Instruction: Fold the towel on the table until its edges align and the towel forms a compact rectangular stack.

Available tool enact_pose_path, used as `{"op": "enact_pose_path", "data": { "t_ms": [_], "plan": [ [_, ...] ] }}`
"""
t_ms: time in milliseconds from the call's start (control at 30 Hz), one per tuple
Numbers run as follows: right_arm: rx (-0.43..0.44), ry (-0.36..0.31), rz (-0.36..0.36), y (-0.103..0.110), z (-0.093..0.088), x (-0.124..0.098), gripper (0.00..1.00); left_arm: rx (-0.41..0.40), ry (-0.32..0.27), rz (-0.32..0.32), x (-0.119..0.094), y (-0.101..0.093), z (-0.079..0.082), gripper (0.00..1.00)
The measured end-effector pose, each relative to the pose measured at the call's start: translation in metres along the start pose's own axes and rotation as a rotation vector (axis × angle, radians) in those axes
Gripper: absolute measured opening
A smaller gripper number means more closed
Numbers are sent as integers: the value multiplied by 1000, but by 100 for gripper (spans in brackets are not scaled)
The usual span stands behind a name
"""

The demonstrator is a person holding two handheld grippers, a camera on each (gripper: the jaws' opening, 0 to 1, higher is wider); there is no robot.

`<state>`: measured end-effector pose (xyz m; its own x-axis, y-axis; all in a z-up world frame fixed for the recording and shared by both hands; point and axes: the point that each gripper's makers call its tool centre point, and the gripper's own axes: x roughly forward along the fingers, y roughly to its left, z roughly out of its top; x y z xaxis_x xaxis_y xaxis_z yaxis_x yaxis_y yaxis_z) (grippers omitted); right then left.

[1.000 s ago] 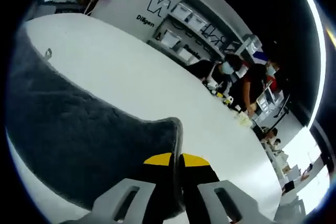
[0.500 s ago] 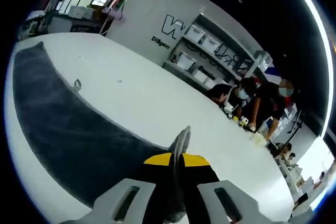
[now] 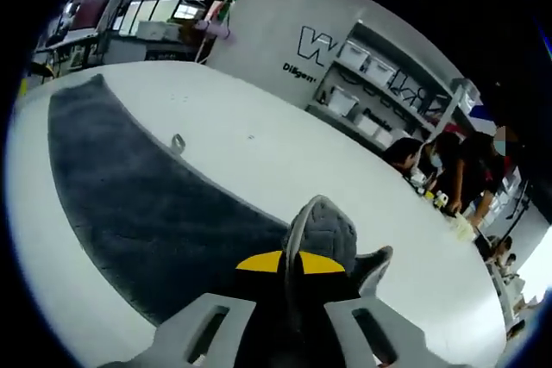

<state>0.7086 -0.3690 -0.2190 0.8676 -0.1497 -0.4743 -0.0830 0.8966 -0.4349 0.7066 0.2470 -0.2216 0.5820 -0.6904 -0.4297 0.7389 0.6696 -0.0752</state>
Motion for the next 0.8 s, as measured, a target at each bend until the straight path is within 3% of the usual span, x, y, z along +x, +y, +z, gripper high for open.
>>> {"op": "enact_pose_path", "data": {
  "t_ms": [233,400,567,800],
  "plan": [
    [2,12,42,19,-6,4,1,-3,2,0,1,0,-1,91],
    [-8,-37,82,40,13,-3,1,-5,6,1,1,2,-1,91],
    [-11,-67,186,75,26,-4,1,-4,6,3,1,3,-1,91],
    [-26,-3,255,99,10,10,2,-3,8,0,0,2,-2,91]
  ]
}}
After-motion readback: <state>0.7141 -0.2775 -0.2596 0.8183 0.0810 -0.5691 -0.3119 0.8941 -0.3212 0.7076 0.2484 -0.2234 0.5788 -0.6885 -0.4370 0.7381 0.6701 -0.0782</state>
